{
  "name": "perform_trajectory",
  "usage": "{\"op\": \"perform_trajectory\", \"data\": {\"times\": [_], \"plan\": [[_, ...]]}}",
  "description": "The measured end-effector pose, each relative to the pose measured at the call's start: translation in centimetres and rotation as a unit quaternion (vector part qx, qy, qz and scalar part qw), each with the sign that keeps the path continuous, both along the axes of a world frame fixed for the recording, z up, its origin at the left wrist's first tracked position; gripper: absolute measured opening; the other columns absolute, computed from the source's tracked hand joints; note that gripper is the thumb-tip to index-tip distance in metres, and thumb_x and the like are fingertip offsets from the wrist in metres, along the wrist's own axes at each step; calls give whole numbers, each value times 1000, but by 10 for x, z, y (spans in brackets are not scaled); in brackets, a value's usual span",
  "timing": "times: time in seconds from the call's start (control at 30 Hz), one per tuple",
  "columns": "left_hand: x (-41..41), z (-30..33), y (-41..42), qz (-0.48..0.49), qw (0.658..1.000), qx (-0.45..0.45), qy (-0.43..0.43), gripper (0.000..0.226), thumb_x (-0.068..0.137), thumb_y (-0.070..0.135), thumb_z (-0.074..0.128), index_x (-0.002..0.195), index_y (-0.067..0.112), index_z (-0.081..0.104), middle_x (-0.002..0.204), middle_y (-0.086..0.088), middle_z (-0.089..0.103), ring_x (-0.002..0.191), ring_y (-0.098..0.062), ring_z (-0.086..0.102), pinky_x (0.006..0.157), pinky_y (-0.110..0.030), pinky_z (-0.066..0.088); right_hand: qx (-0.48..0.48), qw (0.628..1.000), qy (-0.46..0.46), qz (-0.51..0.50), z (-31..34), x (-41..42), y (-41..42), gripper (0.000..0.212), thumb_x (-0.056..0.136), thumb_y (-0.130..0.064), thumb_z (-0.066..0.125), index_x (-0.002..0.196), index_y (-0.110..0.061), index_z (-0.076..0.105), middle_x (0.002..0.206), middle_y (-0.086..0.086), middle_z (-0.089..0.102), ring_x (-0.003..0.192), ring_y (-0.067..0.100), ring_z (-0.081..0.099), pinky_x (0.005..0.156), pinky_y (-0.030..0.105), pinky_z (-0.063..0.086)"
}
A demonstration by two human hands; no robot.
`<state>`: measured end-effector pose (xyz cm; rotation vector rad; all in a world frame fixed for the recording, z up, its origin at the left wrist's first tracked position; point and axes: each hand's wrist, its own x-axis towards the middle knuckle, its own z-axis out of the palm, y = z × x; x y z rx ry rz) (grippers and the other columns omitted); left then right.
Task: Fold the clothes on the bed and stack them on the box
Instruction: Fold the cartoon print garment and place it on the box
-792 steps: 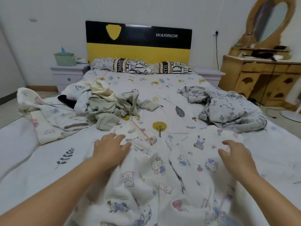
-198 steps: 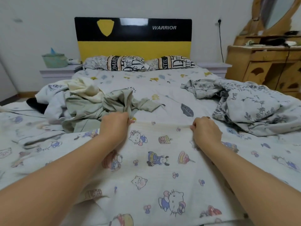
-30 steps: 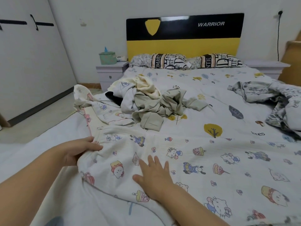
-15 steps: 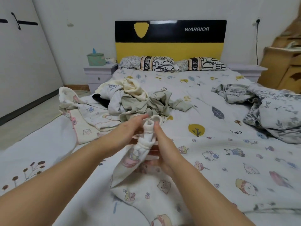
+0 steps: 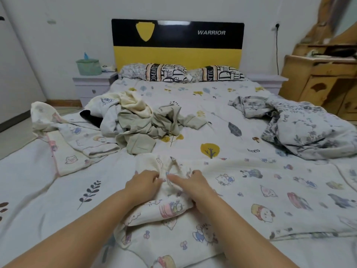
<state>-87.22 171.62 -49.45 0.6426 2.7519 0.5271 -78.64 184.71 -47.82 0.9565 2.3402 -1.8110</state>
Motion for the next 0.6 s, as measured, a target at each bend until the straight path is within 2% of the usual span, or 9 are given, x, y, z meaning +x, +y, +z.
{"op": "perform_trajectory", "data": {"times": [0.07, 0.13, 0.2, 0.33, 0.4, 0.5, 0.6], "plan": [[-4, 1, 5, 19, 999, 24, 38, 27, 97, 29, 38, 106, 20, 62, 115, -5, 61, 106, -29, 56, 93, -41, 44, 160, 985, -27, 54, -6, 0, -3, 69, 75, -32, 74, 130, -9, 38, 127, 6, 52, 116, 24, 52, 88, 30, 43], [-6, 6, 12, 25, 998, 32, 55, 29, 97, 27, 38, 113, 16, 60, 117, -9, 60, 103, -28, 56, 89, -39, 46, 239, 969, -21, 54, -8, 2, -1, 51, 80, -18, 65, 126, -13, 43, 123, 5, 55, 112, 25, 54, 81, 29, 43], [-3, 12, 22, 7, 997, 35, 64, 32, 98, 27, 39, 121, 13, 56, 125, -10, 55, 111, -29, 53, 93, -37, 43, 237, 971, 28, 12, -2, 10, 9, 40, 81, -10, 56, 119, -17, 47, 113, 3, 59, 102, 25, 57, 73, 26, 41], [25, 29, 52, -60, 987, 101, 112, 46, 99, 29, 37, 144, 22, 32, 146, -1, 37, 133, -24, 35, 107, -39, 32, 217, 966, 122, -69, 19, 38, 48, 23, 78, -3, 51, 95, -18, 48, 83, -5, 57, 75, 18, 54, 53, 22, 36], [41, 32, 70, -89, 983, 83, 135, 51, 100, 34, 32, 149, 23, 20, 154, 0, 22, 140, -21, 23, 112, -38, 23, 213, 963, 134, -99, 25, 54, 72, 21, 77, -2, 52, 92, -17, 50, 78, -7, 56, 69, 14, 52, 54, 25, 38], [59, 23, 96, -120, 981, 13, 151, 55, 101, 39, 23, 150, 27, 1, 159, 1, -6, 146, -19, 0, 117, -44, 4, 219, 959, 110, -140, 26, 76, 105, 23, 77, -2, 53, 93, -18, 51, 77, -7, 56, 69, 13, 53, 55, 26, 39], [65, 4, 113, -138, 977, -49, 154, 58, 100, 46, 16, 150, 28, -7, 157, 0, -17, 145, -23, -14, 115, -50, -6, 230, 961, 19, -151, 18, 92, 133, 31, 80, -5, 54, 107, -17, 47, 86, -1, 57, 78, 20, 56, 58, 28, 40]]}}
